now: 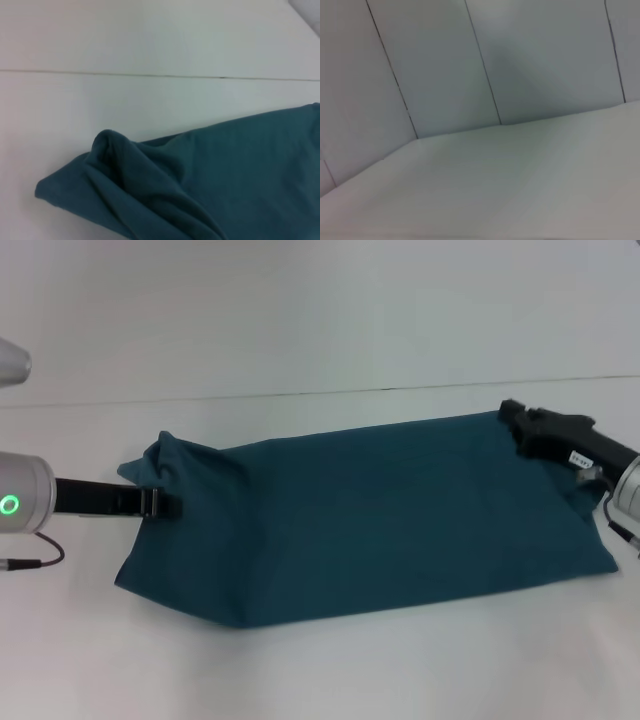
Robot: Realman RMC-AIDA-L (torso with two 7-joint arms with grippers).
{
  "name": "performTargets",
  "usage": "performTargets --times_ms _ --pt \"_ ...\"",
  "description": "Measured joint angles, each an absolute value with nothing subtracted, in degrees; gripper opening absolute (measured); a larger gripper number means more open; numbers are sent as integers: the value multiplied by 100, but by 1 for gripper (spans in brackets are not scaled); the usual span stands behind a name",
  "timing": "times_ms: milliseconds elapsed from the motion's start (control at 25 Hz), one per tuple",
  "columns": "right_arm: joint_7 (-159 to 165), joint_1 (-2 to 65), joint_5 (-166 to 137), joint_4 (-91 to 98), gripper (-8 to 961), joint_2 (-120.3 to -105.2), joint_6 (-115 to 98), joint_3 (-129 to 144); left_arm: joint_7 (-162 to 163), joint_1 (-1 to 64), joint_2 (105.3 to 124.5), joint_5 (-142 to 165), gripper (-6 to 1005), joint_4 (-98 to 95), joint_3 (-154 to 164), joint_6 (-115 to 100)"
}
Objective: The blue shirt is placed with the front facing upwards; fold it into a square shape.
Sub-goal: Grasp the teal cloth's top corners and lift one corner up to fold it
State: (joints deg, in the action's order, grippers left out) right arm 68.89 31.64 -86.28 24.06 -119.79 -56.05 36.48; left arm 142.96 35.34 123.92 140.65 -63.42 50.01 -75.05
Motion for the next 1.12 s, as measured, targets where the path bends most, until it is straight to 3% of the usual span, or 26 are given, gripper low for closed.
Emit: performTargets --times_ms 1120 --pt "4010 3736 -8024 342 17 -12069 -5893 3633 14404 3083 12437 13498 33 -7351 5245 -8086"
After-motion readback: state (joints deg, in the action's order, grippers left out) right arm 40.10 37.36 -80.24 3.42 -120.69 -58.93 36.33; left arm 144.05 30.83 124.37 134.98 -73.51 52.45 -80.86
